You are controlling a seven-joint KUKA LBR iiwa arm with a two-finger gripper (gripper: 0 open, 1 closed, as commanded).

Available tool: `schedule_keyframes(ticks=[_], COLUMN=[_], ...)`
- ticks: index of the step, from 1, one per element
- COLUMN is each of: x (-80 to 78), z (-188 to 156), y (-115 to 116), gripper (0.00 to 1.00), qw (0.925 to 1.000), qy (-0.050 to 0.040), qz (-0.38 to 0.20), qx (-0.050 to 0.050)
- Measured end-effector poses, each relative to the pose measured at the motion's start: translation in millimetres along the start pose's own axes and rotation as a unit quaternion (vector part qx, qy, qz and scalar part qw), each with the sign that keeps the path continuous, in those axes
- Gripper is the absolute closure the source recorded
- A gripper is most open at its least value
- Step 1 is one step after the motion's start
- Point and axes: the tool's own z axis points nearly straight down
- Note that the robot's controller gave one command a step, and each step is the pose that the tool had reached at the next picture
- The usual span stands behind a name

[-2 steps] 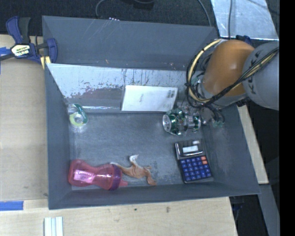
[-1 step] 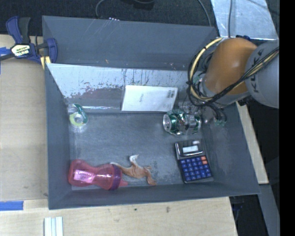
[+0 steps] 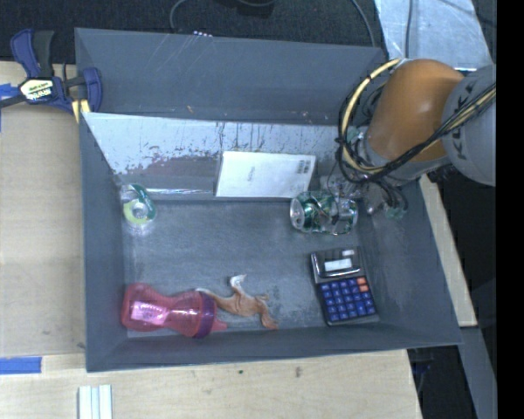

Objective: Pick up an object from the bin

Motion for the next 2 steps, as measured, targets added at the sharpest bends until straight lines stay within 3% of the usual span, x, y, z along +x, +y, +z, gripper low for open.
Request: schedule_keyframes(ticks=[2], x=[-0.1], z=[-20], y=[0], gripper=[1.0], qw=[1.0], qy=[0.0005], qz=[0.0], qx=[0.0])
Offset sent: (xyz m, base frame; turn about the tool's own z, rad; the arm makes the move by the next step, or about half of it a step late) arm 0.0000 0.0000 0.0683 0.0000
